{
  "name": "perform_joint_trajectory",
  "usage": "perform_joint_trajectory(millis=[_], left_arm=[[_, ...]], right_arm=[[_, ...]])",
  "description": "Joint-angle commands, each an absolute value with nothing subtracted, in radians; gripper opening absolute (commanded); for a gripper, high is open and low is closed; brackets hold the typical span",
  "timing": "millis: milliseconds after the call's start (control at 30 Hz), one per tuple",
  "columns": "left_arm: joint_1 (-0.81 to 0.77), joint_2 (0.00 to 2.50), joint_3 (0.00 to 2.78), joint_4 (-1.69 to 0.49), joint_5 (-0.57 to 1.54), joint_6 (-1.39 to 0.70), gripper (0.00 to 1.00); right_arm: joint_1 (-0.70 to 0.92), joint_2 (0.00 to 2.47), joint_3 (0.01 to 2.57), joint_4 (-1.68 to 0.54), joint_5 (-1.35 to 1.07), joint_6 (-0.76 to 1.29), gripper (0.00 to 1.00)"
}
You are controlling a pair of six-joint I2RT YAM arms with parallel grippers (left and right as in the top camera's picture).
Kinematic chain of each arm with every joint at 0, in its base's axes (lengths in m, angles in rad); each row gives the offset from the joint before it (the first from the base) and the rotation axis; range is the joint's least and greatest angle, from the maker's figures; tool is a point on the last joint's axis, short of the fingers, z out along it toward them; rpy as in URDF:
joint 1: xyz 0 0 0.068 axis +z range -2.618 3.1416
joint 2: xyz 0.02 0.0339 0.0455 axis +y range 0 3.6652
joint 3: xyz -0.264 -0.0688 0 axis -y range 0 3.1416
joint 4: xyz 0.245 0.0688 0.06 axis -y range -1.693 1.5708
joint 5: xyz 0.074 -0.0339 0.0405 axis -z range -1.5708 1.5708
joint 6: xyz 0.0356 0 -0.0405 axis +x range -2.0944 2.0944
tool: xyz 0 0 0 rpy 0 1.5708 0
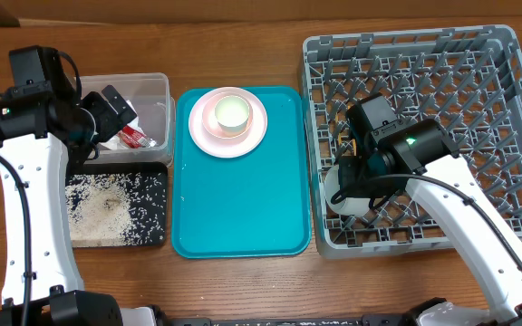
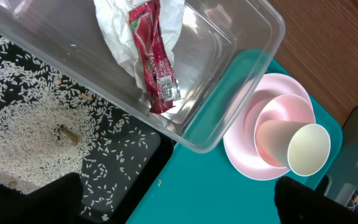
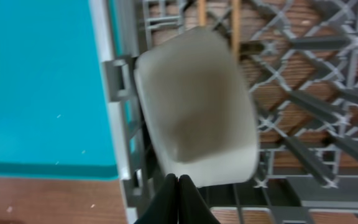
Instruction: Sort waste into correct bins and load items into the dishwasher
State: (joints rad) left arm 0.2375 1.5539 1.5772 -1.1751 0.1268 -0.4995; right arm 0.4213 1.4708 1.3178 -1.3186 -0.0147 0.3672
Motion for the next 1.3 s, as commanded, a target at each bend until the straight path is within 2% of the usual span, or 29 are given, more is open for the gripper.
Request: perform_joint_trajectory(millis=[0,133,333,800,1267], left_arm=[[0.235,1.537,1.591,-1.174,0.126,-0.509,1.0],[0.235,1.537,1.591,-1.174,0.126,-0.509,1.0],[0.235,1.537,1.591,-1.174,0.126,-0.509,1.0],[0.235,1.537,1.591,-1.174,0.126,-0.509,1.0],[0.235,1.537,1.591,-1.174,0.126,-0.509,1.0]], right_arm=[[0.425,1.474,1.313,-1.314,0.081,0.424,0.04],[0.426,1.474,1.313,-1.303,0.051,0.424,0.04],[0.426,1.474,1.313,-1.253,-0.149,0.412,0.04],[0.426,1.483,1.212,-1.164,-0.158,0.412,0.04],[0.423,1.482,1.211,-1.17,0.133,0.477,0.04]])
